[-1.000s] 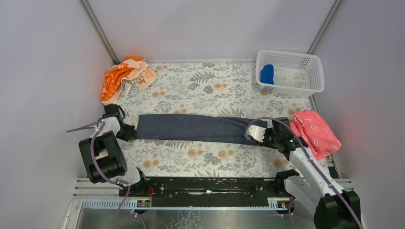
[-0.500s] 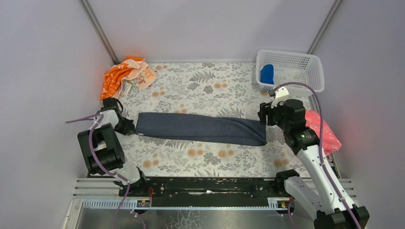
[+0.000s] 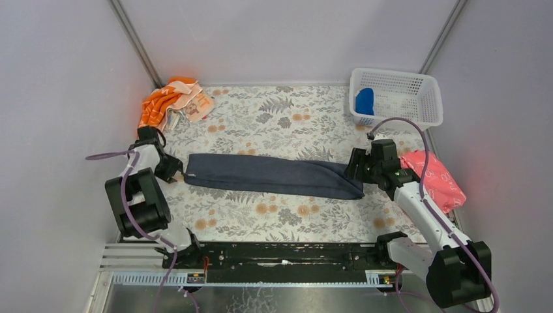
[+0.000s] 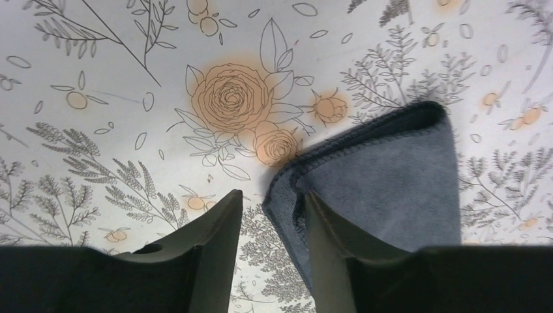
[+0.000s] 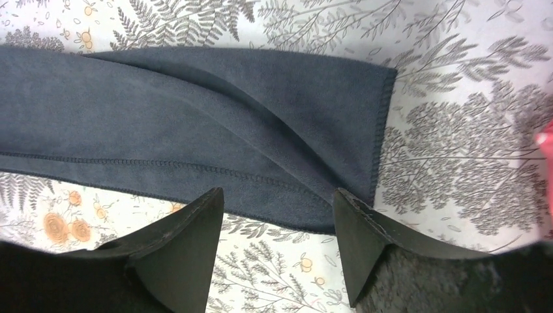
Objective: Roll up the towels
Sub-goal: Fold the towel at the center of the board.
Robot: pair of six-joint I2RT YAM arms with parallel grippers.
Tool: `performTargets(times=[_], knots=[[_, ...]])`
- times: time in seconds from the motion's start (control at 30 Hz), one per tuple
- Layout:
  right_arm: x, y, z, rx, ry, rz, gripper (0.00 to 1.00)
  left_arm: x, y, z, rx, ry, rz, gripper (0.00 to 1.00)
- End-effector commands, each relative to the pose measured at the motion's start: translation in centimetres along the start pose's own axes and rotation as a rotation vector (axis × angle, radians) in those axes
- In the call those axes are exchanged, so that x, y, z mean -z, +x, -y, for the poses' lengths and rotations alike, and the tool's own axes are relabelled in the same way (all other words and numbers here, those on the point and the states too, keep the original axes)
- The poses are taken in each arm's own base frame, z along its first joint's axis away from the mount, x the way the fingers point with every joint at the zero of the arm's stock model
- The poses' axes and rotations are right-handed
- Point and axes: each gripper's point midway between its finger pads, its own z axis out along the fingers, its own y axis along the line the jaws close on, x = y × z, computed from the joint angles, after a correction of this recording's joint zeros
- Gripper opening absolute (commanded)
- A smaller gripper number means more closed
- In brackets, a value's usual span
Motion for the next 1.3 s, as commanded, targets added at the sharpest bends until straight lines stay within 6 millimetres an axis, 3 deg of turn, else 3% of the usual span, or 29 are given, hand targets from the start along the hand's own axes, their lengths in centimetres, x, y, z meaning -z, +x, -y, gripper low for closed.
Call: performTargets(times=[0.0,0.23,0.43,0.57,0.7,1.27], knots=[[-0.4,1.2,-1.3,-0.1,-0.058,-0.033,0.69,2.6,-1.2,-0.1,-0.08,-0.015,0.072,0.43],[-1.3,3.4,-1.9,-0.129,-0.116,-0.085,0.68,4.0,-0.6,0.2,-0.123,-0.02,0.099,0.48],[-1.2,3.6,-1.8,-0.106,-0.119,-0.088,0.68,1.6,0.6,-0.6,-0.105,-0.057,0.052,0.41],[-1.2,3.8,-1.8,-0.103,-0.127,-0.091,0.68,0.4,0.3,-2.1,-0.073,-0.13,0.087,0.4],[-1.3,4.0,-1.7,-0.099,-0.13,-0.089,0.68,-0.5,0.3,-2.0,-0.063,-0.153,0.058,0.4],[-2.4,6.4,-1.3,-0.101,-0.138,-0.148,0.69,-2.3,-0.5,-3.6,0.091,-0.151,-0.004,0.57]])
